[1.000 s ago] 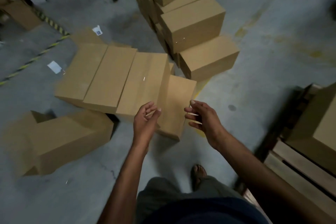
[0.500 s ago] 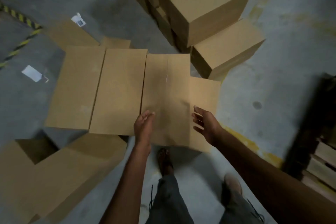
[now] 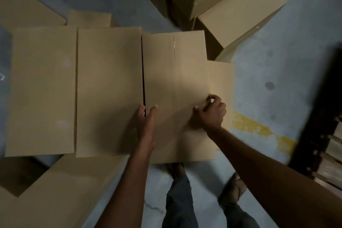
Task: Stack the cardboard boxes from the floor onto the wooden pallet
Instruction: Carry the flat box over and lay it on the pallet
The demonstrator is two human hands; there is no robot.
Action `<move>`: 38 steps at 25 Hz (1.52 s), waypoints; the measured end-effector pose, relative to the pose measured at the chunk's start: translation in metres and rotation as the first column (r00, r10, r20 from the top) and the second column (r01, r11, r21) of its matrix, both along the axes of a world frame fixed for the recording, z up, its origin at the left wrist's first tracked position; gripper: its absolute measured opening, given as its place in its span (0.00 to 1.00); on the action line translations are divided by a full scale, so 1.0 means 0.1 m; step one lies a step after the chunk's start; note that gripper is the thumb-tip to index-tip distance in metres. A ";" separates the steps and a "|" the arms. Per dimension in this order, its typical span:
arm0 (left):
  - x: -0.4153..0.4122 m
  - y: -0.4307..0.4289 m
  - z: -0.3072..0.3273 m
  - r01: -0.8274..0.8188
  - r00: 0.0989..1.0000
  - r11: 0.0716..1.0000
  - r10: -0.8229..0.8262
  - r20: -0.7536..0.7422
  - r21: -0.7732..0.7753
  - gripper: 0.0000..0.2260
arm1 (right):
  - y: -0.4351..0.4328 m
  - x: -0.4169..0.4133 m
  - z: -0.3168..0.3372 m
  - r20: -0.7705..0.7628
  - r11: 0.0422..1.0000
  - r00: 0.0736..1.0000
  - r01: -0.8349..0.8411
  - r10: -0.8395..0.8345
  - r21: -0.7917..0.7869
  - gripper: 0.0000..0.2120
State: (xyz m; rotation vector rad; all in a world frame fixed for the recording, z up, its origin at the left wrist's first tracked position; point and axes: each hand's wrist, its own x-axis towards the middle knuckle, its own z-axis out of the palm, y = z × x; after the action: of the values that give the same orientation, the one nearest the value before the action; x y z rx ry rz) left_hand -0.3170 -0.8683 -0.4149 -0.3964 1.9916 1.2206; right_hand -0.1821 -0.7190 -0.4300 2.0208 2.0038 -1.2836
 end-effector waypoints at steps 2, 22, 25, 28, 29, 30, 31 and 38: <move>-0.02 0.03 -0.08 0.042 0.999 0.999 -0.042 -0.017 -0.025 0.37 | 0.07 0.03 -0.09 0.023 1.000 0.999 -0.024 0.024 0.002 0.37; 0.07 0.99 1.61 0.458 0.883 0.886 -0.444 -0.151 0.076 0.23 | 1.17 1.16 1.61 -0.430 0.850 0.856 0.019 -0.286 -0.527 0.27; 0.56 0.97 2.12 0.574 0.793 0.813 -0.523 -0.313 0.095 0.30 | 1.13 1.73 2.27 -0.570 0.903 0.785 -0.030 -0.243 -0.428 0.33; 1.22 0.92 2.66 0.661 0.720 0.733 -0.558 -0.412 0.161 0.29 | 1.07 2.41 2.81 -0.679 0.953 0.719 -0.078 -0.150 -0.293 0.42; 1.46 0.88 2.83 0.669 0.713 0.719 -0.549 -0.436 0.189 0.30 | 1.05 2.66 2.96 -0.698 0.962 0.704 -0.079 -0.131 -0.260 0.45; 1.72 0.86 2.98 0.663 0.719 0.718 -0.531 -0.449 0.213 0.32 | 1.05 2.94 3.12 -0.713 0.970 0.691 -0.071 -0.119 -0.231 0.47; 1.95 0.83 3.10 0.656 0.725 0.719 -0.517 -0.455 0.230 0.35 | 1.03 3.18 3.25 -0.725 0.977 0.681 -0.066 -0.106 -0.205 0.49; 3.09 0.96 3.72 0.753 0.639 0.592 -0.557 -0.530 0.287 0.43 | 0.62 4.58 4.06 -0.775 0.989 0.618 0.136 -0.128 -0.055 0.47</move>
State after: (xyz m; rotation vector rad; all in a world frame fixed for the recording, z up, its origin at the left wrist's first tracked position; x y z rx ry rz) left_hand -0.0084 -0.7720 -0.0434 0.8780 1.7528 1.2648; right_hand 0.2754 -0.6573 -0.0239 1.7796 2.1082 -2.5430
